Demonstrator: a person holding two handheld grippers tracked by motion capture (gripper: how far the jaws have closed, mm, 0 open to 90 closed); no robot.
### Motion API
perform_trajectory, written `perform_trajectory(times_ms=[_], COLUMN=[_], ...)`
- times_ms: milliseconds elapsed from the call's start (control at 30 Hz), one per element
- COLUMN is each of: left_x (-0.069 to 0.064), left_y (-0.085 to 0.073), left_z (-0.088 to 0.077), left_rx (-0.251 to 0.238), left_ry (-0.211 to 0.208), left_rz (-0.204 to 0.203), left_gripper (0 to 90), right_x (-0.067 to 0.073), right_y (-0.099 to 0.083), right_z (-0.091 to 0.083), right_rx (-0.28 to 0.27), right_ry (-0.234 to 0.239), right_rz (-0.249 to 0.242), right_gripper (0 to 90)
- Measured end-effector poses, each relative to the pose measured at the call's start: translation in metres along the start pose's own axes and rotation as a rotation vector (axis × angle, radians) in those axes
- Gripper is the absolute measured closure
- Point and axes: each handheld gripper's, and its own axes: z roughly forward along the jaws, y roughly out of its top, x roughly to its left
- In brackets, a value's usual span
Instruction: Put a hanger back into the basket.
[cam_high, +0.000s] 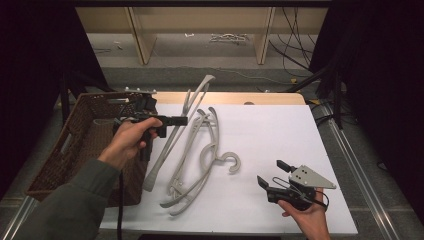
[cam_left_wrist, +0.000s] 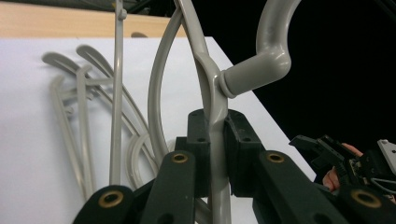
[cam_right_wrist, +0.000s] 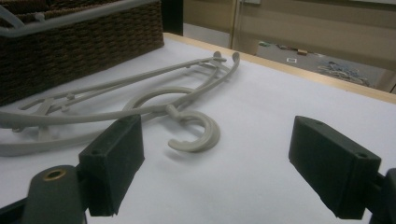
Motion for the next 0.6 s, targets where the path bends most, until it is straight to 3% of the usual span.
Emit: perform_trajectory(times_ms=[67, 167, 300, 333, 500, 533, 567, 600], left_x=[-0.001, -0.001, 0.002, 0.004, 0.013, 0.018, 0.021, 0.024], left_y=[0.006, 0.015, 0.019, 0.02, 0.02, 0.02, 0.02, 0.02], left_z=[-0.012, -0.032, -0.05, -0.06, -0.077, -0.083, -0.087, -0.091], left_rx=[-0.007, -0.057, -0.076, -0.091, -0.109, -0.113, -0.115, -0.12], left_ry=[0.012, 0.025, 0.054, 0.068, 0.095, 0.114, 0.123, 0.129], left_rz=[0.036, 0.041, 0.072, 0.084, 0.104, 0.115, 0.121, 0.12], left_gripper=[81.2, 81.3, 81.3, 81.3, 81.3, 81.3, 81.3, 81.3], right_x=[0.0, 0.0, 0.0, 0.0, 0.0, 0.0, 0.001, 0.001], right_y=[0.0, 0.0, -0.001, -0.001, -0.001, 0.0, -0.001, -0.002], right_z=[0.0, 0.0, 0.001, 0.001, 0.002, 0.0, 0.003, 0.003], right_rx=[-0.002, 0.001, 0.0, 0.005, 0.0, 0.022, -0.008, -0.004], right_ry=[-0.004, -0.002, -0.005, -0.004, 0.009, 0.001, 0.011, 0.011], right_rz=[0.0, 0.007, 0.0, 0.002, 0.007, -0.005, 0.007, 0.007], right_gripper=[19.1, 19.1, 19.1, 19.1, 19.1, 19.1, 19.1, 19.1])
